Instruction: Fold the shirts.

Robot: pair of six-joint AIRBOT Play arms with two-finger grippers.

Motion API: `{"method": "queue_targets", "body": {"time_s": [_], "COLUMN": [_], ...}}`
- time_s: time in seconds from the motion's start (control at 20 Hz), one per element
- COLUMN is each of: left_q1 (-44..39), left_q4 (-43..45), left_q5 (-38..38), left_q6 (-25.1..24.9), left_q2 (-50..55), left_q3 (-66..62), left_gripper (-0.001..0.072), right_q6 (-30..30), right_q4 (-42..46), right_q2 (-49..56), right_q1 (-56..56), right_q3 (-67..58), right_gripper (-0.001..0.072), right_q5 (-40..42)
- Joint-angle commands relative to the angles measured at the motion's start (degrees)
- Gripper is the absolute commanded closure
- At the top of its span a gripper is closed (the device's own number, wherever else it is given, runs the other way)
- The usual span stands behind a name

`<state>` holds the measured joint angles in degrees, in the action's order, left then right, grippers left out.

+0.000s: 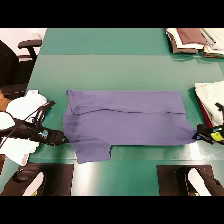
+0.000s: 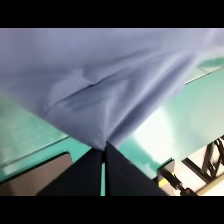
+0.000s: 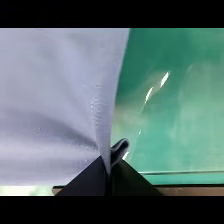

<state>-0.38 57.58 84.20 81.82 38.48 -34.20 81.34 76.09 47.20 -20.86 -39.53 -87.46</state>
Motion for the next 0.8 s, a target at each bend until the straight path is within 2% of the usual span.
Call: {"method": "queue_targets", "body": {"time_s": [0.0, 0.25, 0.4, 0.55, 0.7, 0.75], "left_q1": [0.00, 0.02, 0.02, 0.02, 0.02, 0.02], "left_q4": [1.57, 1.99, 1.95, 1.95, 1.16, 0.22], "left_q5": [-5.60, -19.76, -24.37, -29.07, -32.22, -32.11], "left_q6": [-0.39, -7.17, -10.05, -10.36, -9.88, -9.07], "left_q2": [0.46, 16.04, 28.28, 37.62, 42.27, 42.53], "left_q3": [-4.63, -15.02, -22.25, -27.12, -29.31, -29.57], "left_gripper": [0.0685, 0.0684, 0.0683, 0.0682, 0.0680, 0.0534], "right_q6": [0.96, 0.92, 2.01, 2.67, 2.60, 2.36], "right_q4": [-0.17, -4.59, -4.63, -7.19, -12.09, -13.03], "right_q2": [-0.20, 15.04, 25.70, 35.45, 42.34, 44.06], "right_q1": [0.33, 5.27, 10.27, 12.46, 12.50, 12.50], "right_q3": [-6.43, -18.49, -25.88, -33.24, -39.39, -41.35], "right_gripper": [0.0699, 0.0699, 0.0698, 0.0698, 0.0697, 0.0670], "right_q5": [-0.44, 5.44, 9.14, 10.86, 10.84, 10.69]}}
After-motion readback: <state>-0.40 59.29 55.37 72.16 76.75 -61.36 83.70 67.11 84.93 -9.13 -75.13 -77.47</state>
